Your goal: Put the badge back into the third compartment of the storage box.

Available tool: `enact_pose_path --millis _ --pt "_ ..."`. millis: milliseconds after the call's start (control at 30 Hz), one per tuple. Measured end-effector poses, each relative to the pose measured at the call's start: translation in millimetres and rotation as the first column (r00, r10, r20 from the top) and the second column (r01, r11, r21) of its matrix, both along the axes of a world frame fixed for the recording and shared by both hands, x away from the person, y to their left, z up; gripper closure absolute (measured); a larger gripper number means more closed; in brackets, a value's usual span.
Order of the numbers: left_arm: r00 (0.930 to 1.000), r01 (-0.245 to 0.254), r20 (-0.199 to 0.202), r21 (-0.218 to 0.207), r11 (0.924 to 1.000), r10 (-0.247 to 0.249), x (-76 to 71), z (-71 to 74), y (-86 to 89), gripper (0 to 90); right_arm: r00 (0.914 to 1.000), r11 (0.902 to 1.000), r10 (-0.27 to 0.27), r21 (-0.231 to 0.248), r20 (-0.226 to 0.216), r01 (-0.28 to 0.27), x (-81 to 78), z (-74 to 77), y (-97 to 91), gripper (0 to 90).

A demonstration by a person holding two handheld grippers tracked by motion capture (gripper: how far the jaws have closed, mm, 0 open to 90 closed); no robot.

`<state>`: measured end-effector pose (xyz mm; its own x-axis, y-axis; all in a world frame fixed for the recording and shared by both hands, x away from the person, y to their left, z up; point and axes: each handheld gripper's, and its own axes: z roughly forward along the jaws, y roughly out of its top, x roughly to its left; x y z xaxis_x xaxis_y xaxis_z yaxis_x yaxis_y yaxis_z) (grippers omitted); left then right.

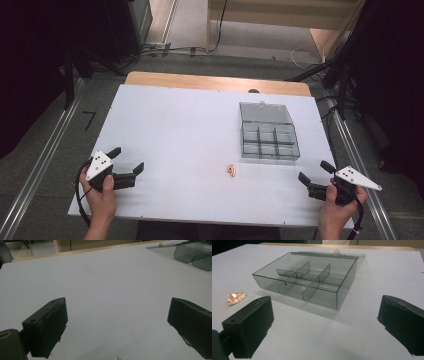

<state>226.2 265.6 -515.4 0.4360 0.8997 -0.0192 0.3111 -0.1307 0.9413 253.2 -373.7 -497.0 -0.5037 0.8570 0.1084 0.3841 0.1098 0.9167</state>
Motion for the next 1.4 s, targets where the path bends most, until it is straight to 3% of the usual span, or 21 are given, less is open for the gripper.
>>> enact_pose_path --millis 367,767,1400 --pt "1.0 0.002 -0.002 0.011 0.9999 -0.002 -0.2 -0.2 -1.4 3.3 0.9987 0.9986 0.052 -0.013 0.001 -0.052 -2.3 18.6 14.4 0.0" --pt "1.0 0.009 -0.003 0.018 0.9998 -0.009 0.1 -0.2 -1.6 3.3 0.9947 0.9955 0.094 -0.007 -0.042 -0.094 -0.4 37.5 36.6 0.0" --pt "1.0 0.007 -0.004 0.024 0.9997 -0.007 0.5 -0.5 -2.7 3.3 0.9788 0.9815 0.189 -0.015 -0.079 -0.191 12.2 57.1 80.2 0.0"
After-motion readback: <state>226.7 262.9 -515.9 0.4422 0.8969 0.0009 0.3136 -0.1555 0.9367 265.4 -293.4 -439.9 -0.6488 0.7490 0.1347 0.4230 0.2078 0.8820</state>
